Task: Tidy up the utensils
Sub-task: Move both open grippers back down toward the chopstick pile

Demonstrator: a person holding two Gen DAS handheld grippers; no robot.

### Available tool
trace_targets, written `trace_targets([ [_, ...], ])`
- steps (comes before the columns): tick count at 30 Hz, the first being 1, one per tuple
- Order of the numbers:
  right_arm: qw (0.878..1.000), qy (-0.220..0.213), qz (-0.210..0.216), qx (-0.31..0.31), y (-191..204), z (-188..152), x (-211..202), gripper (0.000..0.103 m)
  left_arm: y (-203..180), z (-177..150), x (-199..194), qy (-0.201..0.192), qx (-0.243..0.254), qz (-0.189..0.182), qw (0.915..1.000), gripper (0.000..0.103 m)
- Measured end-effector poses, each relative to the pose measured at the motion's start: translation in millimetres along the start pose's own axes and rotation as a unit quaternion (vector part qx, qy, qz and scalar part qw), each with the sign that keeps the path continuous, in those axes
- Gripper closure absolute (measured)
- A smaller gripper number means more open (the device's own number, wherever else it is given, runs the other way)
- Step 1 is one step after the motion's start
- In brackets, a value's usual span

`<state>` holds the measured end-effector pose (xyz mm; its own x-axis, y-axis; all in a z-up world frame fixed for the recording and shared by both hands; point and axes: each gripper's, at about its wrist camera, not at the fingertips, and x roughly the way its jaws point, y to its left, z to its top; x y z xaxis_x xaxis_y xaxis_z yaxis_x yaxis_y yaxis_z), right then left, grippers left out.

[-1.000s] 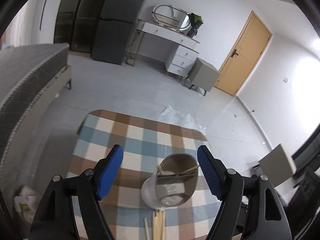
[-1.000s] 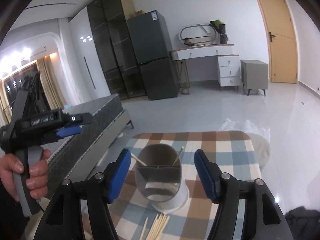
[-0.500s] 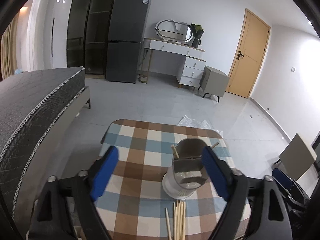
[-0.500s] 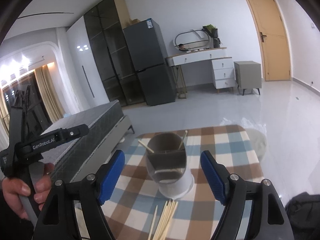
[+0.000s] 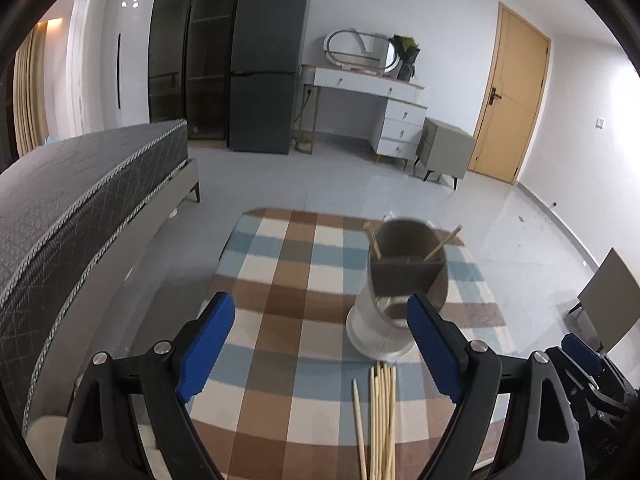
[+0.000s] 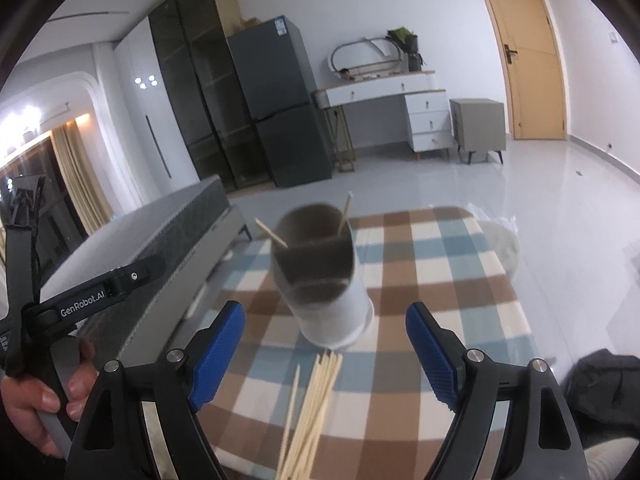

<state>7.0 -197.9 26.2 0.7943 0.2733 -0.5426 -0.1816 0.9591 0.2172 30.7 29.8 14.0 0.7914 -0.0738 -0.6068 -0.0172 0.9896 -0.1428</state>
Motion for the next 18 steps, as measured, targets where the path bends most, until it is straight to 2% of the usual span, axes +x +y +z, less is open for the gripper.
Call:
trace_targets([
  [4, 1.0, 0.03, -0.007, 0.002, -4, -12, 15, 0.02, 0, -18, 15, 0.02, 0.004, 0.014, 0.9997, 0.019],
  [10, 0.996, 0.084, -0.011, 0.014, -12, -30, 42, 0.02, 5, -41, 47, 0.07, 0.006, 0.026, 0.9972, 0.019],
  [14, 0.992, 0.122, -0.013, 0.03, -19, -39, 61, 0.022, 8, -49, 66, 0.113, -0.008, 0.026, 0.9932, 0.019],
  [18, 0.986, 0.161, -0.009, 0.038, -20, -48, 80, 0.028, 9, -51, 74, 0.127, -0.01, 0.035, 0.9913, 0.019],
])
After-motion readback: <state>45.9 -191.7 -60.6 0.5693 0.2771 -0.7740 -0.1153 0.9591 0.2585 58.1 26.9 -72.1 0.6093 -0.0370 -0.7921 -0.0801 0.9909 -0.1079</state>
